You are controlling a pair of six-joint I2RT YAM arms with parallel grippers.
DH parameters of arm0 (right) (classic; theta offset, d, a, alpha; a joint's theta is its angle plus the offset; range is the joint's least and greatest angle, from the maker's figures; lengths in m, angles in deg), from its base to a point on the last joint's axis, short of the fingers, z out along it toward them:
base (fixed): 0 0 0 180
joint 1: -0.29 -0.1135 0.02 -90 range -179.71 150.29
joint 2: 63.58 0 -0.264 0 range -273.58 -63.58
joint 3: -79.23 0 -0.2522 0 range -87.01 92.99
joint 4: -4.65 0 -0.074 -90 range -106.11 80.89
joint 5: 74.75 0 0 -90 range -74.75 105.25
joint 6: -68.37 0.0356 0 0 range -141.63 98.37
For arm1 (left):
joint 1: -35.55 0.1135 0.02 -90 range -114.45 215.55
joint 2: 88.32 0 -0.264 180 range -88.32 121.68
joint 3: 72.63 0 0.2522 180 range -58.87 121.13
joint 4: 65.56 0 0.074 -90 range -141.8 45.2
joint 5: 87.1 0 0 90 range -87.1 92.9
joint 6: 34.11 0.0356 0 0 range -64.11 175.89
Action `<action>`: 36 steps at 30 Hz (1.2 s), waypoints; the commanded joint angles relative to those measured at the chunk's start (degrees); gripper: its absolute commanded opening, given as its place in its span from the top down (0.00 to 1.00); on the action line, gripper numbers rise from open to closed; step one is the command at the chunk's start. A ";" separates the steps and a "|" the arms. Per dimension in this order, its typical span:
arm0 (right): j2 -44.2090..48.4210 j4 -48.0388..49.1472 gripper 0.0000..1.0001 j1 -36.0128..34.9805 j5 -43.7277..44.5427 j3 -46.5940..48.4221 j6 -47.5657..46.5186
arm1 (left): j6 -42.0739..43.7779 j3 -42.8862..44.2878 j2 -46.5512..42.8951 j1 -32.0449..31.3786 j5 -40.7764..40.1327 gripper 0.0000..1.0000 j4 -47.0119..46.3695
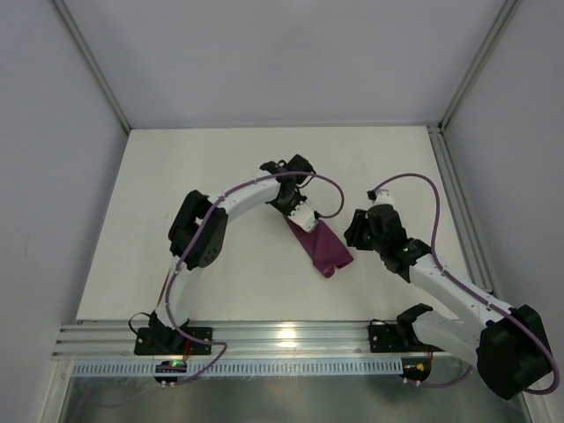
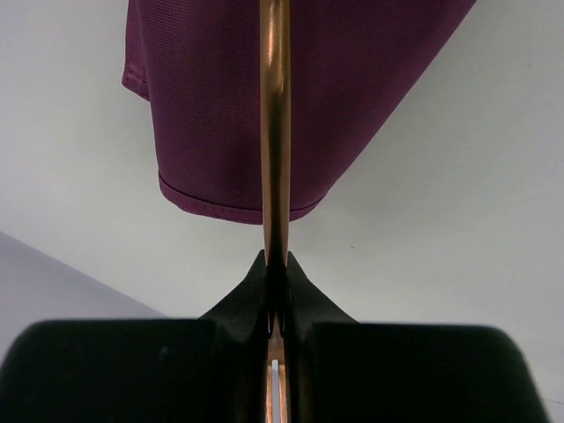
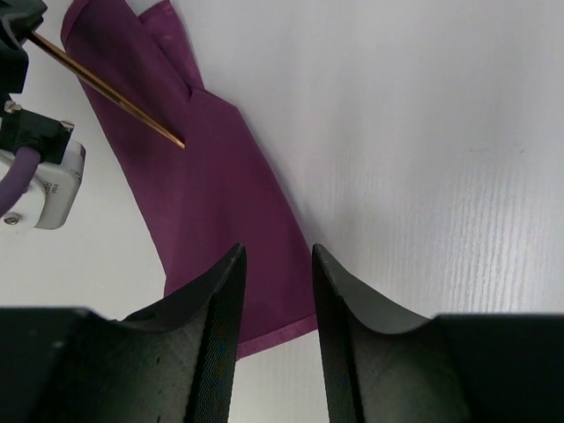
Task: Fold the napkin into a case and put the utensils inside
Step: Stuff the fork into the folded napkin.
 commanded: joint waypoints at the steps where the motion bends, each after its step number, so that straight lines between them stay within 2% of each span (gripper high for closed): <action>1: -0.19 2.85 0.60 -0.35 -2.17 -2.35 3.55 | 0.59 2.42 0.96 -1.39 -1.14 1.00 0.12; 6: -0.27 3.73 0.59 -0.43 -3.49 -5.34 5.84 | -0.11 2.42 2.01 -2.97 -0.35 1.00 0.92; 10: -0.89 5.40 0.51 -0.43 -4.64 -7.10 7.07 | -0.38 3.29 2.45 -3.24 2.37 1.00 3.36; 20: -2.65 8.92 0.50 -0.43 -4.20 -11.23 9.45 | 0.24 4.62 3.68 -4.99 4.83 1.00 3.82; 24: -4.13 9.88 0.50 -0.43 -3.67 -11.84 8.92 | 1.73 4.70 3.42 -5.61 5.19 1.00 1.80; 30: -7.48 14.01 0.51 -0.43 -4.55 -12.90 10.06 | 2.43 6.72 3.77 -8.07 7.19 1.00 5.39; 36: -8.01 15.42 0.60 -0.43 -4.11 -13.60 10.59 | 3.93 6.72 3.77 -8.86 8.70 1.00 7.86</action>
